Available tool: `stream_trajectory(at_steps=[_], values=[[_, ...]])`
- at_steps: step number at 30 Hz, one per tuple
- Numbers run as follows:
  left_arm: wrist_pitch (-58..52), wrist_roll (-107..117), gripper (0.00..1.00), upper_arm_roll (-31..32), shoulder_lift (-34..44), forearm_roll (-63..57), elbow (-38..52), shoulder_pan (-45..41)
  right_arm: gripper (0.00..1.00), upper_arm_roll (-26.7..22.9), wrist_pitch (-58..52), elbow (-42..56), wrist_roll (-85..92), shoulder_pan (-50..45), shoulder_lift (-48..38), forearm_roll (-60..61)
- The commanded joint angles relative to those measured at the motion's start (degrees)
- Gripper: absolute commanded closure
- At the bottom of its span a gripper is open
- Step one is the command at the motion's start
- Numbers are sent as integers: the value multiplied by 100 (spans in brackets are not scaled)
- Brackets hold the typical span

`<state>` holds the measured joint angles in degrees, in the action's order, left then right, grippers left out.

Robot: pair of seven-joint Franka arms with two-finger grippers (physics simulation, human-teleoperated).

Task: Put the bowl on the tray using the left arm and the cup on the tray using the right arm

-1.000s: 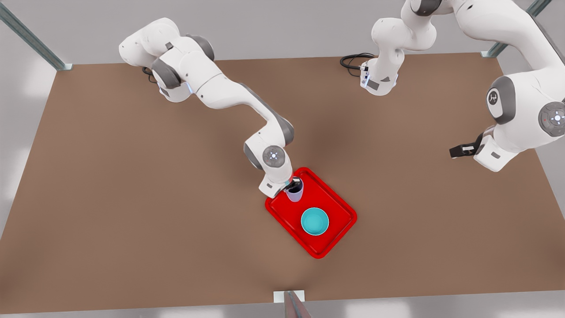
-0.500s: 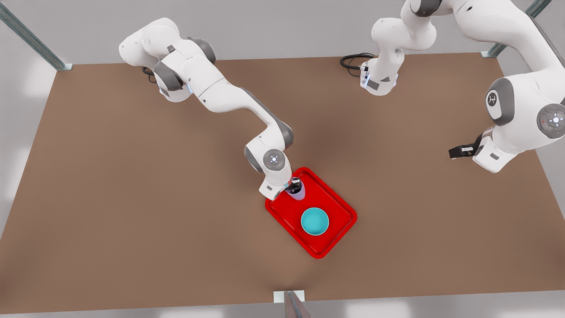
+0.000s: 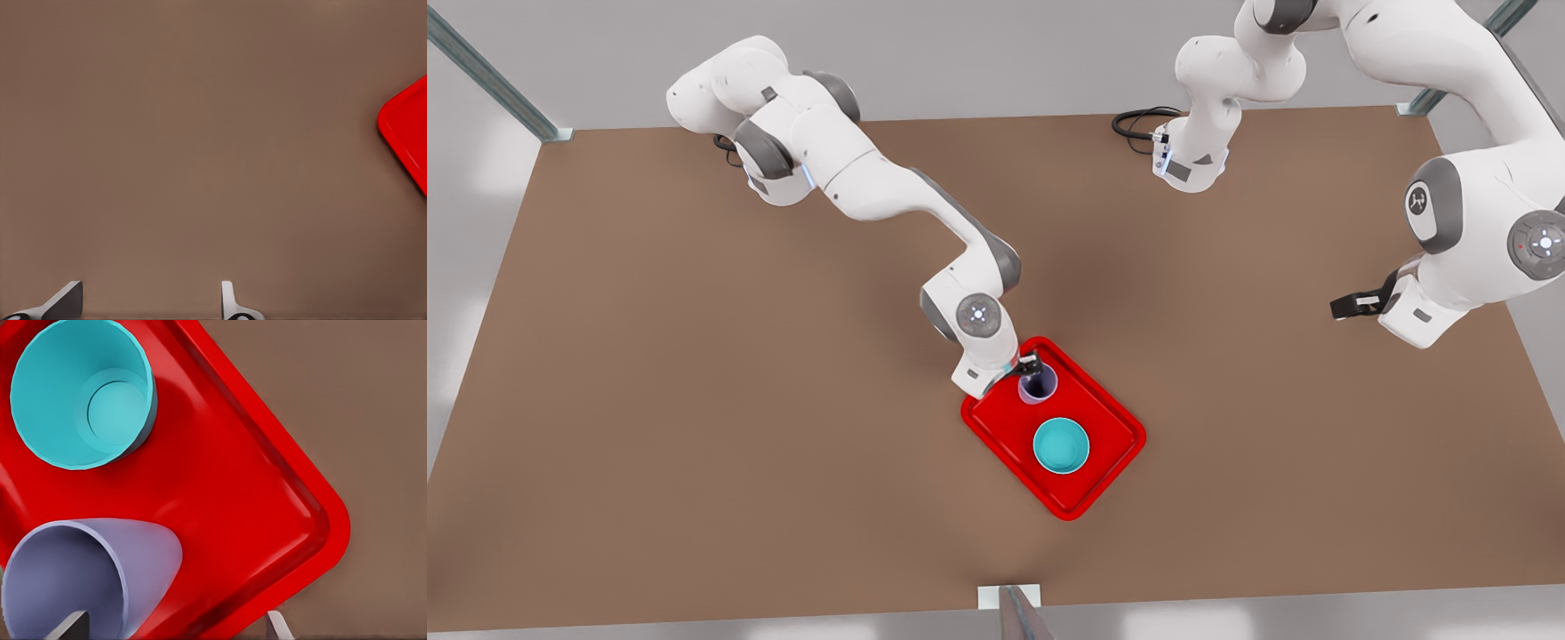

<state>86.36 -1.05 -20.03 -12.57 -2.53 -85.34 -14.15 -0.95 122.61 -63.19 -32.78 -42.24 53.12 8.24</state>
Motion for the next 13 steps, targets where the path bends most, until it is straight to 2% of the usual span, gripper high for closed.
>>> stream_trajectory(at_steps=[1,2,3,4,5,6,7,8,13], values=[[4,0,0,-1,0,-1,0,0,0,-2,0,0,0,5,-13,2],[4,0,0,-1,0,-1,9,0,0,-2,-70,0,18,40,-144,63],[4,0,0,-1,0,-1,0,0,0,-19,-588,-17,18,75,-670,63],[-5,0,0,-1,0,-1,9,0,0,-37,-984,-411,26,399,-1654,-16],[4,0,0,-1,0,-1,0,0,0,-28,-1632,-1535,717,1400,-3173,-120],[4,0,0,-1,0,-1,9,0,0,-2,-1784,-2512,2099,2289,-4230,-718],[13,0,0,-1,0,-1,9,0,0,-2,-2434,-2628,2706,3054,-4723,-736],[21,0,0,-1,0,60,44,9,0,463,-2522,-3128,3120,4099,-5382,-745],[48,-9,0,-141,9,297,273,0,0,508,-2698,-3287,3085,4478,-5479,-710]])
